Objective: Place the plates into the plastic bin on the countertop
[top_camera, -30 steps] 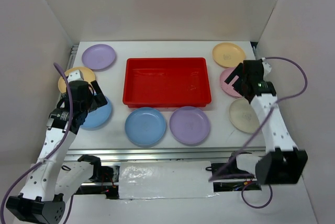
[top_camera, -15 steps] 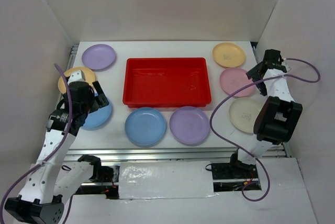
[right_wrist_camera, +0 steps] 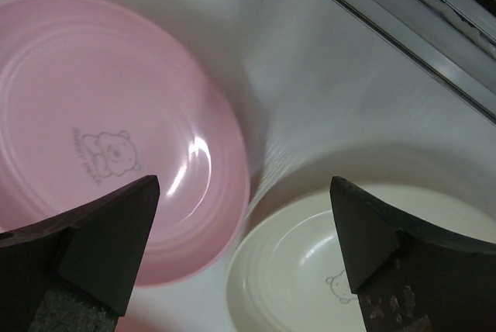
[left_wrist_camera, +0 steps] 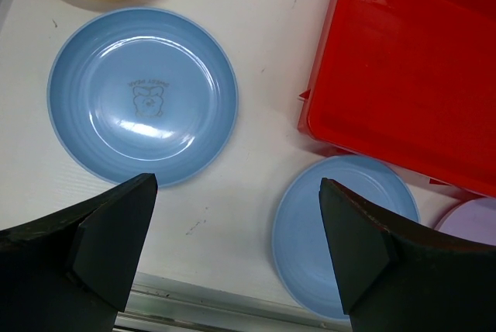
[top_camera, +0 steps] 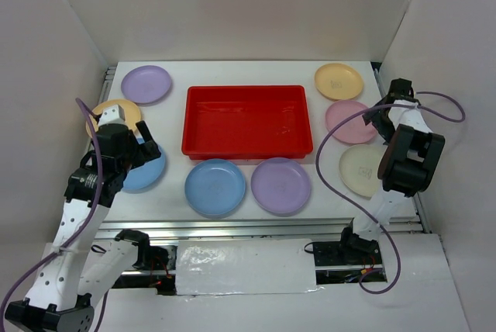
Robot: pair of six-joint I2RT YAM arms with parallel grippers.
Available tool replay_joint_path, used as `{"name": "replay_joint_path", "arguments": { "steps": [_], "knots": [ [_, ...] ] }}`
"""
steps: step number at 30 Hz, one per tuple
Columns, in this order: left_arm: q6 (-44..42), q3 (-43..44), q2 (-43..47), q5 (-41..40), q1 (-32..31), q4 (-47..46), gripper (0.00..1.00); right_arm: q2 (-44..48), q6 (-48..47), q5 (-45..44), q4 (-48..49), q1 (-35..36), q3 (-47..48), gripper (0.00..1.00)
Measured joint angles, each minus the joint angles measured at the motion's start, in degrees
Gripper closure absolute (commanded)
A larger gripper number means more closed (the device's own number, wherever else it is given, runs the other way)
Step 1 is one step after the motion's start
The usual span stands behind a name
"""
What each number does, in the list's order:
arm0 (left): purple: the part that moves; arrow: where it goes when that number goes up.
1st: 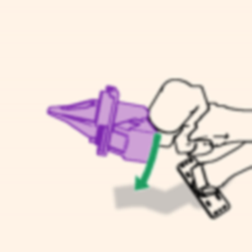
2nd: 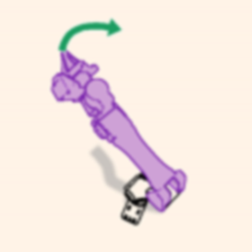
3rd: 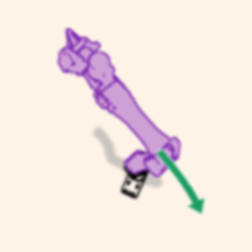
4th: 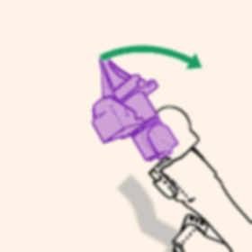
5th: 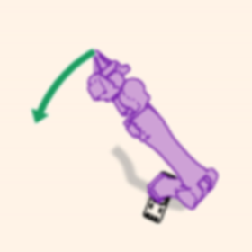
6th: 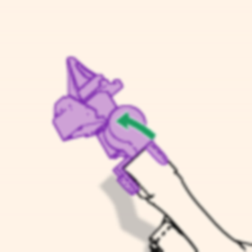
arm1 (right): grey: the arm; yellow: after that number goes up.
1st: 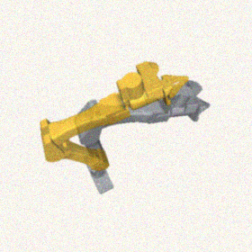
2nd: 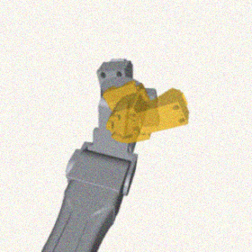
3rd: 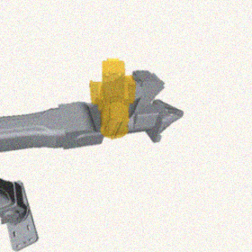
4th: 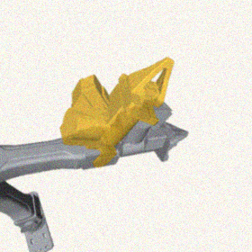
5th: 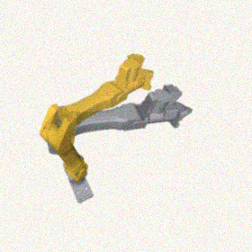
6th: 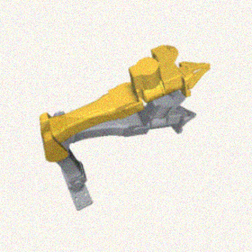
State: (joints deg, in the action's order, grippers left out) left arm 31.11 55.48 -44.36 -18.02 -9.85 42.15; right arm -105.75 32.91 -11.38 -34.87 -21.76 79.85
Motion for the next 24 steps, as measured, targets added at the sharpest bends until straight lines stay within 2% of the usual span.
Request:
{"name": "replay_joint_path", "arguments": {
  "steps": [18,20,21,24],
  "knots": [
    [-1.0,0.0,0.8,1.0,-2.0,-0.2,0.01,-10.5,-4.1,0.3,0.9,-0.2,3.4,0.05],
    [-1.0,0.0,0.9,1.0,-2.2,-0.2,0.01,-10.7,-4.2,0.3,0.6,-0.2,4.0,0.10],
    [-1.0,0.0,0.9,1.0,-2.3,-0.2,0.01,-10.8,-4.4,0.3,0.2,-0.2,4.6,0.18],
    [-1.0,0.0,1.2,0.9,-2.4,-0.2,0.01,-10.9,-5.2,0.8,-0.1,-0.2,6.2,0.22]
  ]
}}
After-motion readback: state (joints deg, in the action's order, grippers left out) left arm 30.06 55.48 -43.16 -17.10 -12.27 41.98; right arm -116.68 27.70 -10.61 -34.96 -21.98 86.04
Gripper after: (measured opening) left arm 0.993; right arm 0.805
